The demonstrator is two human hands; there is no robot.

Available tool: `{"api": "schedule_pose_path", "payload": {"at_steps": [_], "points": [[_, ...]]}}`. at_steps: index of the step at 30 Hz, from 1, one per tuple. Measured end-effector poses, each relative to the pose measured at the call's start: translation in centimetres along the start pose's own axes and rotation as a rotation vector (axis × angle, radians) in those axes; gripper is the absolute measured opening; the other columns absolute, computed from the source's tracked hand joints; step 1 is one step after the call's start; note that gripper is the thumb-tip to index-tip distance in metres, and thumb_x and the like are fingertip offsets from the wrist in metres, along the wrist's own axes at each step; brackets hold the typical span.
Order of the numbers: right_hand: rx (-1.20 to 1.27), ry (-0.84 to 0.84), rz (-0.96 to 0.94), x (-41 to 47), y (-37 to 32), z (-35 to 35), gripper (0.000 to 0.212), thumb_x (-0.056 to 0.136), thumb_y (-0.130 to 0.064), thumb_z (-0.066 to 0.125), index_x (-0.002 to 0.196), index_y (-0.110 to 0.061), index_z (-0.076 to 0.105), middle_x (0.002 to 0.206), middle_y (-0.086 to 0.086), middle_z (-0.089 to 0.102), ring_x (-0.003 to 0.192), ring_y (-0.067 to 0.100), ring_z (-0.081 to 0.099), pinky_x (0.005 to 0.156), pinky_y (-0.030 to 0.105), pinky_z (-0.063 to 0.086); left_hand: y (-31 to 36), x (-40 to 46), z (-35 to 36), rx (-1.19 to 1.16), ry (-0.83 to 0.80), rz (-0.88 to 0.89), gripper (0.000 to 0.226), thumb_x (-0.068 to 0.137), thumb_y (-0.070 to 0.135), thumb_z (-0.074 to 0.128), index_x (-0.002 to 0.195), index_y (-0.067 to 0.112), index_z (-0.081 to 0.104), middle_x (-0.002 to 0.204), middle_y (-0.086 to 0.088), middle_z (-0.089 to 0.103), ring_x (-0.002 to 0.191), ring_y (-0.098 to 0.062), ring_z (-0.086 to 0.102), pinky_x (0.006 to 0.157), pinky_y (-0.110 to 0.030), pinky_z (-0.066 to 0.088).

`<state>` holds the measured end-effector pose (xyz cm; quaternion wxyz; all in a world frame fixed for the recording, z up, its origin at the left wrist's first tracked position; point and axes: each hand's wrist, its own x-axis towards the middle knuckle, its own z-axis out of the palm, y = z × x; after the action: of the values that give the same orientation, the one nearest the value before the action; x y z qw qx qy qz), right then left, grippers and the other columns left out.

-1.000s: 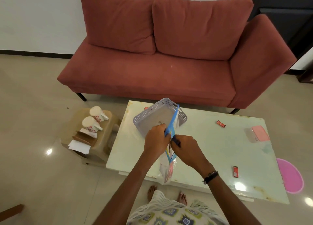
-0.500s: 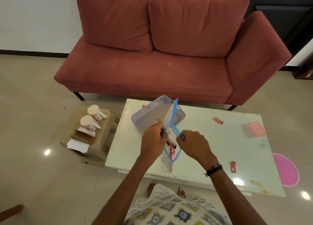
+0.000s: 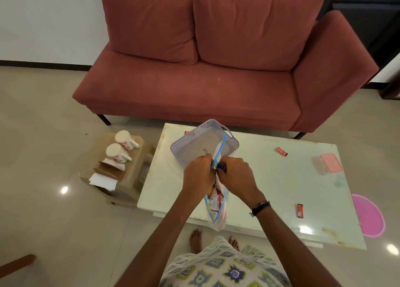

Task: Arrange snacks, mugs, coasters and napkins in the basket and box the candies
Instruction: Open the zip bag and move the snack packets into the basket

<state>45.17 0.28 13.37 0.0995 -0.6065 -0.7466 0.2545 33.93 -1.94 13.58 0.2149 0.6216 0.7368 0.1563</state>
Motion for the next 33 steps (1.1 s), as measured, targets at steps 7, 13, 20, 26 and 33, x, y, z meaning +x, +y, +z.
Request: {"api": "schedule_pose_path", "payload": {"at_steps": [7,13,20,26,33], "points": [[-0.01,0.014,0.116,-0.8,1.8,-0.6,0.013,0.082,-0.018,0.052,0.084,-0.009,0.062,0.083,0.009,0.068,0.074,0.03,0.061,0.062,0.033,0.048,-1.2,-0.2,0.1,-0.127,0.06,-0.044,0.014,0.089,0.019,0.055,0.087,0.006,0.057,0.084,-0.012,0.067,0.075,-0.028,0.064,0.068,-0.037,0.055],[-0.054,0.024,0.108,0.1,1.3,-0.4,0.02,0.088,-0.026,0.053,0.102,-0.014,0.06,0.098,0.006,0.068,0.086,0.027,0.064,0.074,0.035,0.053,-0.9,-0.7,0.3,-0.176,0.052,-0.02,0.016,0.091,0.021,0.054,0.087,0.005,0.055,0.082,-0.01,0.063,0.07,-0.021,0.058,0.067,-0.03,0.051],[-0.068,0.068,0.068,1.2,0.5,-0.8,0.014,0.09,-0.024,0.052,0.086,-0.012,0.059,0.091,0.01,0.067,0.073,0.027,0.058,0.063,0.03,0.044,-1.9,-1.0,-0.1,-0.159,0.086,-0.069,0.015,0.091,0.023,0.054,0.087,0.009,0.053,0.081,-0.005,0.063,0.071,-0.022,0.062,0.064,-0.033,0.053],[-0.054,0.091,0.173,0.5,2.3,-1.1,0.015,0.086,-0.017,0.052,0.072,-0.014,0.046,0.074,0.009,0.058,0.065,0.027,0.049,0.06,0.029,0.039,-3.1,-1.5,-0.7,-0.208,0.166,-0.161,0.013,0.091,0.014,0.049,0.08,0.011,0.043,0.074,-0.005,0.054,0.064,-0.02,0.05,0.047,-0.022,0.029],[-0.095,0.083,0.293,-0.1,4.7,-1.7,0.015,0.09,-0.019,0.051,0.089,-0.008,0.06,0.079,0.008,0.06,0.067,0.024,0.052,0.054,0.024,0.037,-3.8,-1.6,-0.9,-0.202,0.193,-0.209,0.011,0.093,0.017,0.048,0.084,0.011,0.045,0.079,-0.005,0.058,0.066,-0.021,0.052,0.053,-0.027,0.039]]}}
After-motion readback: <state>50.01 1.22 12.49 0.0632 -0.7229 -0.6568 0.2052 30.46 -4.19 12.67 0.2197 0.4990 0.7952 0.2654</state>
